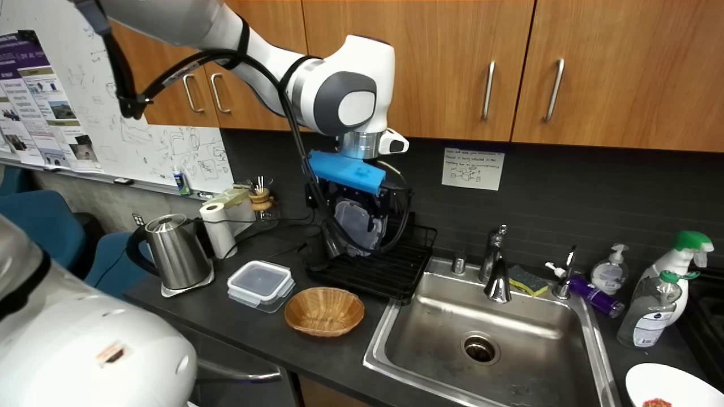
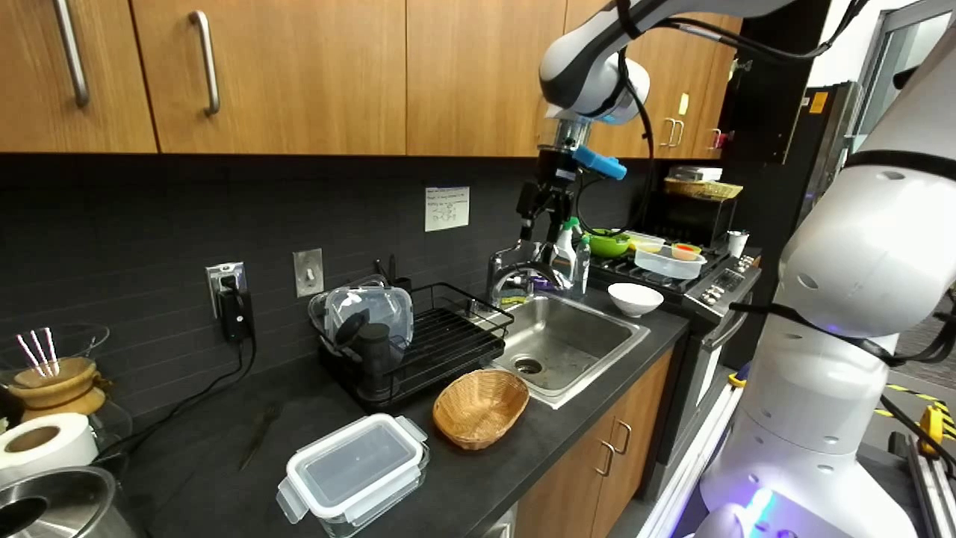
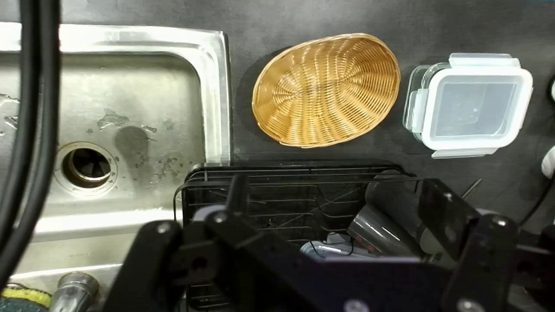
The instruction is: Put the bowl on the lunch box
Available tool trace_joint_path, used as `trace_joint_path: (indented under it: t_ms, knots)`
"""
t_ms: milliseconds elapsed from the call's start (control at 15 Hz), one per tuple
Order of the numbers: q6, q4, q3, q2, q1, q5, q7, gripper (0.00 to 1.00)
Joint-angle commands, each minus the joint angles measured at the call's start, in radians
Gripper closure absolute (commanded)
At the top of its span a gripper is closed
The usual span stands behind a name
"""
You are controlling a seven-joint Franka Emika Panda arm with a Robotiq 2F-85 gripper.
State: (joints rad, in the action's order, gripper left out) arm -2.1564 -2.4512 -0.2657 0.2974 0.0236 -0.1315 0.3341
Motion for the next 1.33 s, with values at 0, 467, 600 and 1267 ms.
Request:
trace_joint_path:
  t_ms: [0,467,600,1267]
  knots:
    - [0.002,-0.002,0.031,-0.004,0.026,0.003,0.004,0.0]
    - [-0.003,-0.048,0.096,-0.013,0.033,0.097,-0.04,0.0]
    - [-0.01,-0.068,0.113,-0.009,0.032,0.12,-0.059,0.0]
    - [-0.263,-0.149,0.247,-0.093,-0.014,0.167,-0.227,0.0]
